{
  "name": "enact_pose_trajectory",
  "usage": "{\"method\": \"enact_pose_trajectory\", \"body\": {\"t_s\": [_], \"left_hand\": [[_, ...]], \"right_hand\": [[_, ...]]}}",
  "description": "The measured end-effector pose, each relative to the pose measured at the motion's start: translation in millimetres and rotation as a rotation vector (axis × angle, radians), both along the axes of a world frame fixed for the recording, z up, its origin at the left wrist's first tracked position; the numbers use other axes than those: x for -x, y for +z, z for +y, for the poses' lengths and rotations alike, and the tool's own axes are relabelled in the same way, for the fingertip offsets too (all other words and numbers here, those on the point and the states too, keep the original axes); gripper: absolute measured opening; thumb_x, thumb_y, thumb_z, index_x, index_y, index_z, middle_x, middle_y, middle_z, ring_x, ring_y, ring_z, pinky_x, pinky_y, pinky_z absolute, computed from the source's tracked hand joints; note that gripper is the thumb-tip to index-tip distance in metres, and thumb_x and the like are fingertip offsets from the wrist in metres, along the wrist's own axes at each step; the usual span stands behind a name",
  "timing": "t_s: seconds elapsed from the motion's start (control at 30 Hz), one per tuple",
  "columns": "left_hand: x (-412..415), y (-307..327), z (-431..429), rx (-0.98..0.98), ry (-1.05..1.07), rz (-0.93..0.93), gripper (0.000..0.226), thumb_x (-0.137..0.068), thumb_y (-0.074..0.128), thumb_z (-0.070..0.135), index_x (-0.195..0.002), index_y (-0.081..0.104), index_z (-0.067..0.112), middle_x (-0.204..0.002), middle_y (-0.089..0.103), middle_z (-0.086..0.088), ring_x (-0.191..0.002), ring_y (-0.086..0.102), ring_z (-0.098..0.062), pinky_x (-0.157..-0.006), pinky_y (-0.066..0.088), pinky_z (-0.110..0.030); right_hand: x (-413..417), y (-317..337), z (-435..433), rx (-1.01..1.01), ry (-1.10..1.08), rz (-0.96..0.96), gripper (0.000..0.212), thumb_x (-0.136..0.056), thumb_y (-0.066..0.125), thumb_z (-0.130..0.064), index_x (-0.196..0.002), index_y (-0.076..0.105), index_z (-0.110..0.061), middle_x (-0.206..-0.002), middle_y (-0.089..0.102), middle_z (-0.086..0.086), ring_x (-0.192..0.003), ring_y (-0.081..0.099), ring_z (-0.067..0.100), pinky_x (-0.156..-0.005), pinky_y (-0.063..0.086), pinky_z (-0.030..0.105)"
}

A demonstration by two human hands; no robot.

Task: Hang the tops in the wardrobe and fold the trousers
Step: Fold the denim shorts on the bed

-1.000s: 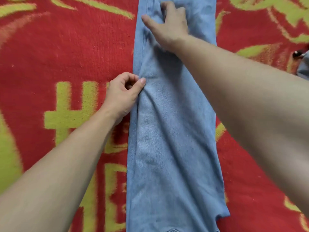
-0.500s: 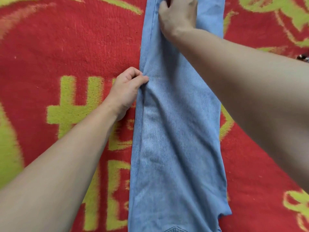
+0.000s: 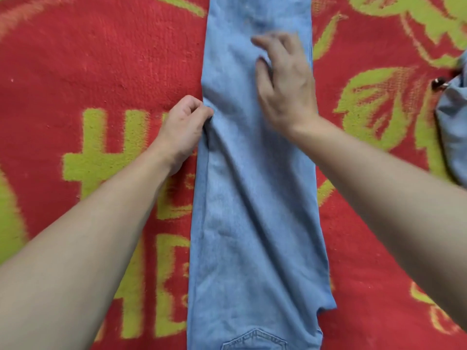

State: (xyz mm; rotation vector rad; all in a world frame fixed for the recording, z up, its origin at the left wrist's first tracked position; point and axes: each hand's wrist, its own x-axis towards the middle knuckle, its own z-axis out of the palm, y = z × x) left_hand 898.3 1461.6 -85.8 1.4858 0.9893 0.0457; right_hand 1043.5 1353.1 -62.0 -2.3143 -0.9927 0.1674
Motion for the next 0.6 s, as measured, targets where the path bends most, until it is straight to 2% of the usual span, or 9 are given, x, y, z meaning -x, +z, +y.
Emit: {"method": "enact_pose_trajectory", "body": {"t_s": [0.03,0.1,0.13,0.2,0.27,0.4,0.47,0.53,0.6], "left_hand": [[0.3,-0.9,0.2,0.005,-0.008,0.0,0.023,-0.095,0.055,0.017,-0.074,0.049,0.024,-0.068,0.048,0.011,-0.059,0.039,0.0,-0.057,0.034,-0.019],[1.3,-3.6,0.2,0.005,-0.019,-0.014,0.021,-0.096,0.056,0.02,-0.076,0.05,0.024,-0.075,0.051,0.006,-0.068,0.042,-0.006,-0.065,0.036,-0.024],[1.8,-5.3,-0.2,-0.006,-0.023,-0.021,0.022,-0.097,0.056,0.02,-0.076,0.05,0.024,-0.077,0.051,0.004,-0.07,0.042,-0.007,-0.067,0.036,-0.026],[1.7,-8.0,-1.5,-0.037,-0.025,-0.019,0.024,-0.097,0.057,0.022,-0.075,0.049,0.024,-0.076,0.051,0.004,-0.067,0.041,-0.006,-0.065,0.035,-0.027],[0.8,-8.2,-2.6,-0.066,-0.026,-0.005,0.025,-0.097,0.059,0.024,-0.074,0.049,0.024,-0.076,0.052,0.003,-0.064,0.04,-0.006,-0.062,0.034,-0.027],[-1.9,5.0,-11.7,-0.183,0.019,0.061,0.028,-0.096,0.061,0.038,-0.073,0.05,0.025,-0.072,0.052,0.01,-0.061,0.043,-0.004,-0.059,0.038,-0.024],[1.0,12.6,-24.7,-0.271,0.094,0.1,0.031,-0.098,0.053,0.047,-0.076,0.047,0.025,-0.078,0.053,0.009,-0.075,0.05,-0.009,-0.074,0.042,-0.027],[19.6,19.0,-51.5,-0.383,0.131,0.201,0.035,-0.099,0.045,0.052,-0.084,0.047,0.02,-0.095,0.059,-0.002,-0.097,0.054,-0.021,-0.092,0.041,-0.034],[62.0,20.7,-93.2,-0.514,0.053,0.38,0.041,-0.1,0.041,0.052,-0.092,0.053,0.014,-0.107,0.059,-0.012,-0.109,0.051,-0.031,-0.098,0.036,-0.039]], "right_hand": [[9.9,-4.1,-22.7,0.086,-0.002,-0.049,0.044,-0.101,0.043,-0.025,-0.141,0.054,-0.01,-0.144,0.048,0.018,-0.132,0.048,0.029,-0.11,0.037,0.037],[25.8,-17.3,-57.5,0.379,-0.024,-0.11,0.057,-0.103,0.035,-0.045,-0.156,0.032,-0.023,-0.164,0.02,0.015,-0.15,0.019,0.036,-0.121,0.017,0.048],[30.3,-26.8,-68.8,0.507,-0.021,-0.108,0.062,-0.103,0.029,-0.052,-0.159,0.02,-0.028,-0.167,0.006,0.013,-0.153,0.006,0.037,-0.123,0.009,0.052],[31.1,-43.9,-77.3,0.627,-0.006,-0.123,0.066,-0.103,0.022,-0.057,-0.16,0.005,-0.031,-0.168,-0.006,0.01,-0.153,-0.005,0.038,-0.122,0.0,0.057],[27.9,-51.1,-75.7,0.638,0.008,-0.139,0.067,-0.102,0.019,-0.059,-0.16,0.001,-0.031,-0.167,-0.009,0.01,-0.153,-0.008,0.039,-0.121,-0.003,0.058],[21.4,-36.8,-74.8,0.677,0.045,-0.025,0.07,-0.101,0.02,-0.062,-0.16,-0.002,-0.03,-0.166,-0.017,0.01,-0.151,-0.016,0.04,-0.121,-0.007,0.059],[36.9,-20.6,-83.5,0.612,-0.05,0.0,0.069,-0.102,0.025,-0.057,-0.161,0.005,-0.025,-0.166,-0.013,0.013,-0.151,-0.011,0.042,-0.122,-0.003,0.057],[70.1,-4.2,-101.6,0.46,-0.146,-0.017,0.066,-0.103,0.029,-0.049,-0.16,0.016,-0.019,-0.167,-0.002,0.017,-0.152,-0.002,0.042,-0.123,0.004,0.054],[113.9,7.4,-130.6,0.389,-0.161,-0.018,0.064,-0.102,0.033,-0.045,-0.158,0.024,-0.015,-0.165,0.007,0.022,-0.152,0.007,0.042,-0.122,0.011,0.051]]}}
